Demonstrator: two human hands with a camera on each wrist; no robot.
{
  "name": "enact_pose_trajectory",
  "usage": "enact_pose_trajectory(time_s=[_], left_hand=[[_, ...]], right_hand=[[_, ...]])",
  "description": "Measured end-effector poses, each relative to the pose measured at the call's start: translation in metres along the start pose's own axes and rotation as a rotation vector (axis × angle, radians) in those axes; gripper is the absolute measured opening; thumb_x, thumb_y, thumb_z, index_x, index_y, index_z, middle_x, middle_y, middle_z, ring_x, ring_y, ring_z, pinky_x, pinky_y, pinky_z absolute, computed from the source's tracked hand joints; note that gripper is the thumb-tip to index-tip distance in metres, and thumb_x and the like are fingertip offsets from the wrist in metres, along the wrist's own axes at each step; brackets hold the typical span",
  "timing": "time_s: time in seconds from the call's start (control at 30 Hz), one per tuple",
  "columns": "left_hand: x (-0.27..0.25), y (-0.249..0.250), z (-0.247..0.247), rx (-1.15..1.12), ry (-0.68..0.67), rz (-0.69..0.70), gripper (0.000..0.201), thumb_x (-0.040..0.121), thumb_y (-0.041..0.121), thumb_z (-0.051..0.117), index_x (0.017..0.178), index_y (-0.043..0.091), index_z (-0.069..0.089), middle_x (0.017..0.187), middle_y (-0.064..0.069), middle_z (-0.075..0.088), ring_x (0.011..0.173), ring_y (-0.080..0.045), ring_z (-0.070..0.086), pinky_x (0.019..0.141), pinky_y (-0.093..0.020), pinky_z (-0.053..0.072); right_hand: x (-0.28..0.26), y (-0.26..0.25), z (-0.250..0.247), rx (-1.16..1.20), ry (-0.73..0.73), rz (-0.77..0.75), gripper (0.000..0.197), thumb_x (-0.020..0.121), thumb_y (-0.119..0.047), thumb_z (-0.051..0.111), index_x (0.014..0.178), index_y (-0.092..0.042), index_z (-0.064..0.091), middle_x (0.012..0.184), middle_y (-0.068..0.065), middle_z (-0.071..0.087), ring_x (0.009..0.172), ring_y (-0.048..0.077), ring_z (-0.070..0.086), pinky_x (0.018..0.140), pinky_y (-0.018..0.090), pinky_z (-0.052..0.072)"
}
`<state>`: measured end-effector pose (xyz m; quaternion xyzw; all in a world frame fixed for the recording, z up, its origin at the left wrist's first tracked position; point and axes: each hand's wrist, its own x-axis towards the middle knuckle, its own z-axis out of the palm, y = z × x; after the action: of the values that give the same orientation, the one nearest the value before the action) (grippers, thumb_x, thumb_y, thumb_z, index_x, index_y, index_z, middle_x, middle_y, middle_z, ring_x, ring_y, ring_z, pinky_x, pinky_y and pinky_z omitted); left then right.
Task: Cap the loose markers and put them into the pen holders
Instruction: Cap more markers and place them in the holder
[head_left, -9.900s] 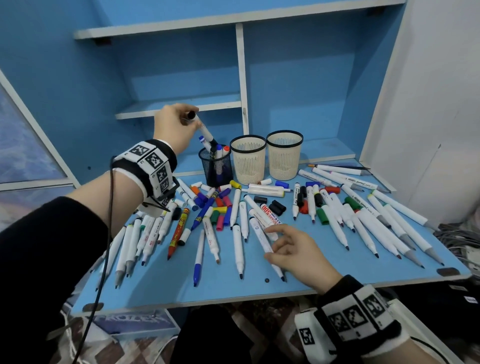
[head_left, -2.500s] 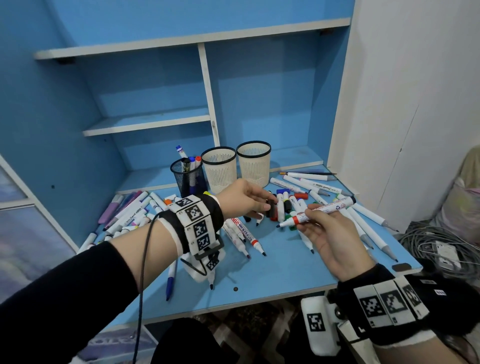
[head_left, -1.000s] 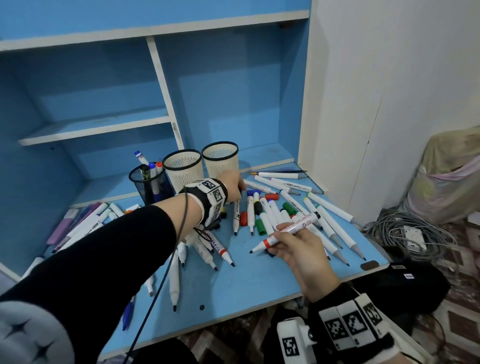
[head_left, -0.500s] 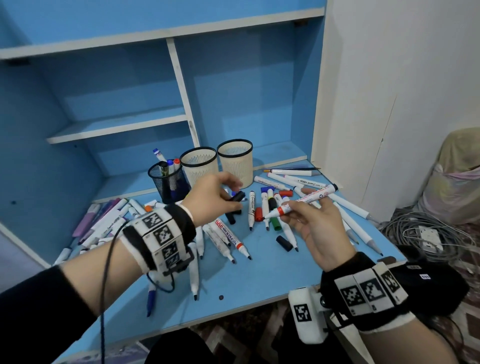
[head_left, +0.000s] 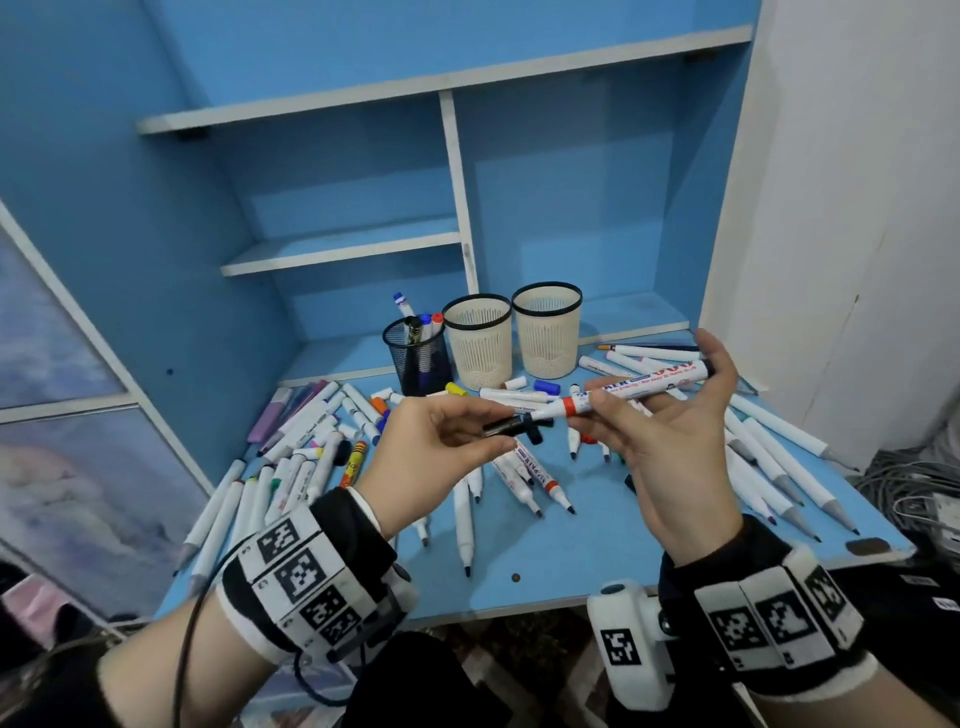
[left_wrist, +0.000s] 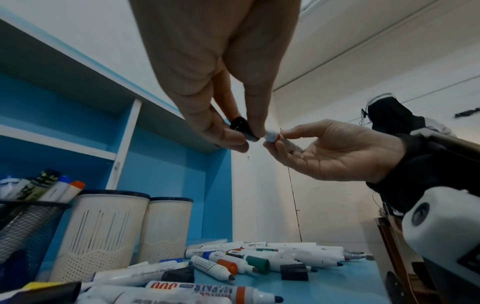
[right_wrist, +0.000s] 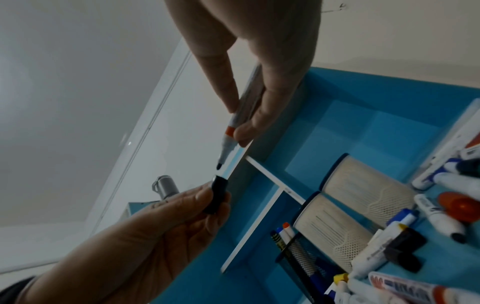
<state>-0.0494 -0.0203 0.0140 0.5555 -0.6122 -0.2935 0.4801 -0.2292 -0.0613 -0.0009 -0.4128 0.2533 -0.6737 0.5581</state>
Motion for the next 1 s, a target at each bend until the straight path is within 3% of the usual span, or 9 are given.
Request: enact_pose_trajectory(time_s=[0.1,0.2,0.33,0.53,0.63,0.7,0.77,0.87,1.0], left_hand=[[-0.006,0.001,-0.004,-0.018,0.025,0.038,0.023,0.074,0.005,0.075,0.092,0.018,0.073,0.077,0.002,0.072,0.060,0.003,0.062,0.055,-0.007,0.044],[-0.010,0.003,-0.005,-0.032,0.055,0.071,0.024,0.075,0.002,0.074,0.093,0.018,0.073,0.083,-0.003,0.072,0.062,0.001,0.063,0.057,-0.009,0.045],[-0.010,0.003,-0.010,-0.086,0.094,0.049,0.026,0.079,-0.004,0.068,0.088,0.020,0.071,0.070,0.002,0.072,0.056,-0.003,0.062,0.055,-0.013,0.046],[-0.010,0.000,-0.015,-0.194,0.054,-0.025,0.023,0.084,-0.012,0.057,0.091,0.007,0.068,0.056,0.004,0.067,0.052,-0.005,0.062,0.051,-0.014,0.047],[-0.008,-0.008,-0.027,-0.177,-0.011,-0.059,0.021,0.082,-0.008,0.061,0.087,0.011,0.068,0.065,0.001,0.071,0.059,-0.011,0.066,0.060,-0.028,0.052],[-0.005,-0.013,-0.037,-0.144,-0.066,-0.085,0.018,0.082,-0.004,0.063,0.088,0.012,0.067,0.073,0.000,0.072,0.067,-0.013,0.069,0.068,-0.029,0.055],[0.000,-0.018,-0.049,-0.044,-0.080,-0.091,0.017,0.080,0.002,0.068,0.091,0.015,0.068,0.080,0.001,0.073,0.076,-0.011,0.068,0.075,-0.023,0.055],[0.009,-0.028,-0.068,0.180,-0.102,-0.100,0.021,0.076,0.011,0.075,0.093,0.020,0.067,0.088,0.002,0.072,0.081,-0.007,0.066,0.081,-0.019,0.053],[0.025,-0.054,-0.088,0.582,-0.220,-0.246,0.020,0.077,0.021,0.077,0.095,0.017,0.070,0.088,0.001,0.069,0.082,-0.014,0.063,0.078,-0.024,0.053]], right_hand=[[-0.004,0.003,0.008,-0.030,-0.092,0.009,0.066,0.078,0.020,0.059,0.116,-0.028,0.035,0.096,0.034,0.057,0.080,0.033,0.067,0.065,0.037,0.057],[-0.006,0.004,0.015,-0.012,-0.161,-0.007,0.060,0.077,0.022,0.058,0.109,-0.022,0.032,0.081,0.023,0.061,0.073,0.031,0.068,0.066,0.038,0.058],[-0.004,0.007,0.026,-0.030,-0.200,-0.070,0.064,0.075,0.026,0.057,0.103,-0.025,0.030,0.071,0.010,0.067,0.073,0.029,0.068,0.071,0.043,0.058],[-0.002,0.014,0.039,-0.117,-0.257,-0.153,0.072,0.069,0.033,0.057,0.103,-0.024,0.028,0.072,0.014,0.061,0.075,0.030,0.067,0.076,0.039,0.057],[0.001,0.016,0.042,-0.154,-0.317,-0.121,0.072,0.069,0.031,0.059,0.102,-0.025,0.029,0.073,0.015,0.060,0.077,0.031,0.067,0.075,0.039,0.058],[0.004,0.016,0.045,-0.178,-0.368,-0.085,0.070,0.070,0.030,0.059,0.100,-0.026,0.029,0.073,0.016,0.062,0.075,0.029,0.068,0.070,0.036,0.058],[0.008,0.016,0.052,-0.211,-0.405,-0.084,0.069,0.071,0.029,0.059,0.099,-0.026,0.029,0.077,0.023,0.062,0.077,0.027,0.069,0.070,0.034,0.058],[0.019,0.011,0.067,-0.240,-0.419,-0.150,0.069,0.071,0.027,0.061,0.097,-0.028,0.030,0.079,0.018,0.060,0.080,0.025,0.069,0.075,0.038,0.059],[0.047,0.009,0.089,-0.278,-0.443,-0.219,0.068,0.072,0.024,0.062,0.099,-0.030,0.029,0.083,0.018,0.056,0.078,0.027,0.068,0.075,0.039,0.059]])
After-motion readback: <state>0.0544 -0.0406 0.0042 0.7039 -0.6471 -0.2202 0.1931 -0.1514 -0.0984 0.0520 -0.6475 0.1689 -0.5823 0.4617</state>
